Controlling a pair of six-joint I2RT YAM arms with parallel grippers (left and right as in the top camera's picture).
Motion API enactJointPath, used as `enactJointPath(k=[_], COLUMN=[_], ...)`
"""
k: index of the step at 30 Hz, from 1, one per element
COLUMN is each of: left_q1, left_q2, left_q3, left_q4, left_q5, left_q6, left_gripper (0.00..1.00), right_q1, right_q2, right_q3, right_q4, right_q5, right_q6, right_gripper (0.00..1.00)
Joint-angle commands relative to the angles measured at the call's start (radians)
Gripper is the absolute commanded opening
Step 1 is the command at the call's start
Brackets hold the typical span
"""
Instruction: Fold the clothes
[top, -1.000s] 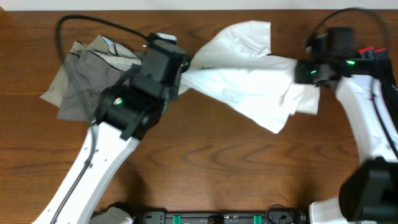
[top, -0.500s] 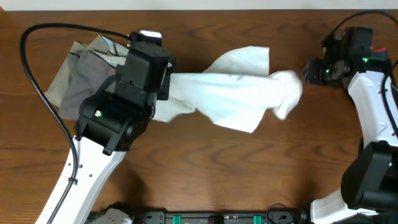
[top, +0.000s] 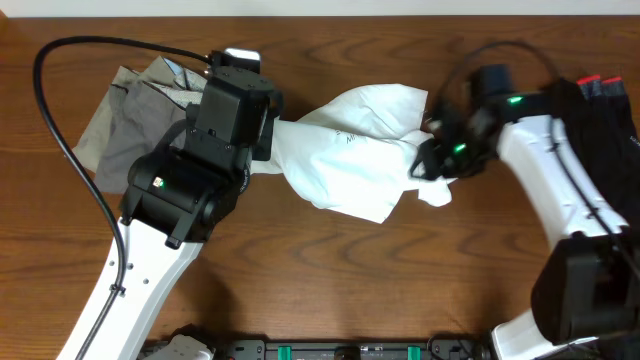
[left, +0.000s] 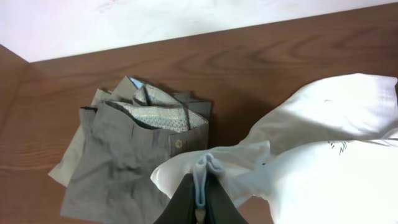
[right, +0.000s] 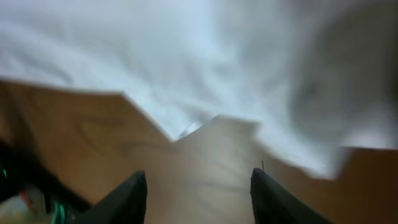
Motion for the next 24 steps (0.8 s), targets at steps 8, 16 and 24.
enactJointPath(k=[8, 16, 24], left_q1=[0.006, 0.006, 0.006], left_q2=[0.002, 0.002, 0.002], left_q3=[0.020, 0.020, 0.020], left_q4=[0.003, 0.003, 0.003], left_q5=[-0.024, -0.024, -0.024], left_q6=[0.014, 0.013, 0.013], left_gripper=[0.06, 0.06, 0.06], right_q1=[0.223, 0.241, 0.252], right_q2=[-0.023, -0.023, -0.023], right_q3=[-0.274, -0.383, -0.447], right_q4=[0.233, 0.461, 0.564], right_q5=[0.112, 0.111, 0.112], right_q6=[0.336, 0.550, 0.664], right_gripper=[0.61, 0.57, 0.28])
